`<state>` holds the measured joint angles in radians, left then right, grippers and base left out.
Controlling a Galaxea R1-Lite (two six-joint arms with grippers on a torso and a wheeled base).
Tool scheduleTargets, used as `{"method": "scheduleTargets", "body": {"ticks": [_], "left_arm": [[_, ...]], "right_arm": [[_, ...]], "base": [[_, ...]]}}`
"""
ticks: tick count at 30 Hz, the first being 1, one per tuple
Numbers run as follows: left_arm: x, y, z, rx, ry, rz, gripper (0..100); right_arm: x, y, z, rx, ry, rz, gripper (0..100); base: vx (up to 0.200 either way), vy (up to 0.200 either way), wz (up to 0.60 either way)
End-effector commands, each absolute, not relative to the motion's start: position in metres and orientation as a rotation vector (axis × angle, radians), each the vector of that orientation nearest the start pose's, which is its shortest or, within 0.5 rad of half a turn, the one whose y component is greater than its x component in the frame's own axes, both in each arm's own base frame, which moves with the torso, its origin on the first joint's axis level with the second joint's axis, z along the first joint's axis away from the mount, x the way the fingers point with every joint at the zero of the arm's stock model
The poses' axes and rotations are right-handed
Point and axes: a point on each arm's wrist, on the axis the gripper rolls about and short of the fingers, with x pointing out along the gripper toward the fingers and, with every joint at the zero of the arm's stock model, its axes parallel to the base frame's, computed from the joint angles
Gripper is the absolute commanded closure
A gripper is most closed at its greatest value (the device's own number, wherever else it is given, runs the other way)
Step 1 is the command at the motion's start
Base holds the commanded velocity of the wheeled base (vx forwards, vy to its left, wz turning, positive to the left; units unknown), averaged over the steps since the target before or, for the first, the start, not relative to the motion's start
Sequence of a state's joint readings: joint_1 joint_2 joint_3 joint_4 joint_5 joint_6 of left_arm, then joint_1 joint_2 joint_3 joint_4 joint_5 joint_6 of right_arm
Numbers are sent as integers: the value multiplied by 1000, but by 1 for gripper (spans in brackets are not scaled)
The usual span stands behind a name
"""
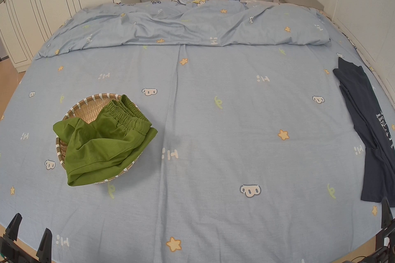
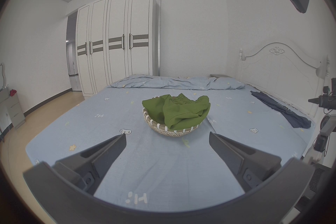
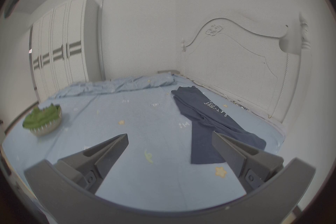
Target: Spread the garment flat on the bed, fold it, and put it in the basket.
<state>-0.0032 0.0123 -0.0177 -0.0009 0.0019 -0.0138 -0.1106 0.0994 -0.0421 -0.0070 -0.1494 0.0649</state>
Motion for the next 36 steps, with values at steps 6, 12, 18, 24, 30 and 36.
{"method": "scheduleTargets", "body": {"ticks": [6, 12, 18, 24, 30, 36], "left_arm": [[-23, 0, 75, -14, 0, 0, 0], [-23, 0, 75, -14, 0, -2, 0], [-23, 0, 75, -14, 0, -2, 0], [-23, 0, 76, -14, -2, -2, 0], [-23, 0, 76, -14, -2, -2, 0], [-23, 0, 76, -14, -2, -3, 0]], "right_arm": [[-15, 2, 79, -11, 85, -64, 0], [-23, 1, 77, -15, -12, 23, 0], [-22, 0, 77, -11, 3, 12, 0], [-22, 0, 77, -9, 1, 8, 0], [-22, 0, 77, -9, 1, 8, 0], [-22, 0, 77, -8, 5, 3, 0]], "base": [[0, 0, 0], [0, 0, 0], [0, 0, 0], [0, 0, 0], [0, 0, 0], [0, 0, 0]]}}
